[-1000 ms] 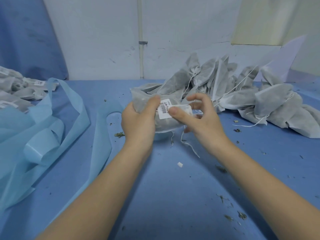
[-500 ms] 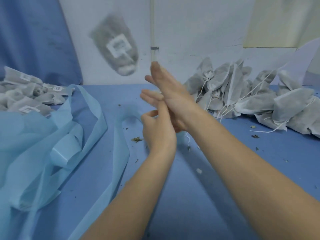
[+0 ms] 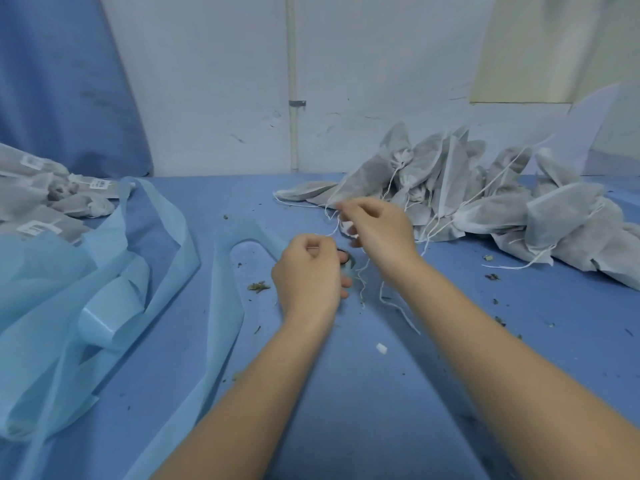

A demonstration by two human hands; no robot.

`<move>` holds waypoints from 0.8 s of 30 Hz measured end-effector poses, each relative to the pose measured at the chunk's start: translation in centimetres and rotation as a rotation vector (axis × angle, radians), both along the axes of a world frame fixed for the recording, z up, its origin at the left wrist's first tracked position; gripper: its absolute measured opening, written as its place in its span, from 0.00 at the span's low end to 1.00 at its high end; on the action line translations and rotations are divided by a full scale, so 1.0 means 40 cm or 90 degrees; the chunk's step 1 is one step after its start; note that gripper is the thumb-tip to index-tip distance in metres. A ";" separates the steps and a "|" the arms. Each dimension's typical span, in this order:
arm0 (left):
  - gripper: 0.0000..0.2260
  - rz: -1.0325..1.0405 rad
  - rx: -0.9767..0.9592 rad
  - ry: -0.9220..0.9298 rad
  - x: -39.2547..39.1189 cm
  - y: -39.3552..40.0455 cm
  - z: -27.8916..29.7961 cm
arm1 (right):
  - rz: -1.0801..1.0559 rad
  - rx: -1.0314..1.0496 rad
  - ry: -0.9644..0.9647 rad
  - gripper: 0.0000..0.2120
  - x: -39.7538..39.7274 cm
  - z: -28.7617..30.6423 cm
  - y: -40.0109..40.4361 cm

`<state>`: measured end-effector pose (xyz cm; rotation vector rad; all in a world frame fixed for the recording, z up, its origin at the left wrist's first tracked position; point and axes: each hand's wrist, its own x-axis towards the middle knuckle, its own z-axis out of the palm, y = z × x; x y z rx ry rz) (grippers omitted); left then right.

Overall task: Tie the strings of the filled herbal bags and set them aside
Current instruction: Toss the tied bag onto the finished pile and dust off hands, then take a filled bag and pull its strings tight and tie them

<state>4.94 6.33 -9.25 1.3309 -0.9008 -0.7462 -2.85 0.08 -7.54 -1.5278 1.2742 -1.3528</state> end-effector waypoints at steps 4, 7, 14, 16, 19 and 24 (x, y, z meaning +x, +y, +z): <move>0.05 0.025 -0.015 -0.006 0.012 -0.001 -0.002 | -0.147 0.038 0.226 0.13 -0.045 -0.058 -0.047; 0.05 0.034 -0.023 -0.014 0.013 -0.001 -0.003 | -0.135 0.141 0.341 0.18 -0.053 -0.087 -0.076; 0.06 0.025 -0.020 -0.020 0.008 0.002 -0.009 | -0.219 0.171 0.467 0.16 -0.035 -0.100 -0.105; 0.06 0.023 -0.022 -0.024 0.009 0.002 -0.007 | -0.234 0.126 0.421 0.14 -0.040 -0.102 -0.103; 0.06 0.022 -0.028 -0.033 0.011 0.002 -0.005 | -0.238 0.067 0.259 0.13 -0.063 -0.098 -0.090; 0.08 0.014 -0.052 -0.086 0.007 0.007 -0.006 | -0.209 0.018 0.012 0.11 -0.128 -0.074 -0.033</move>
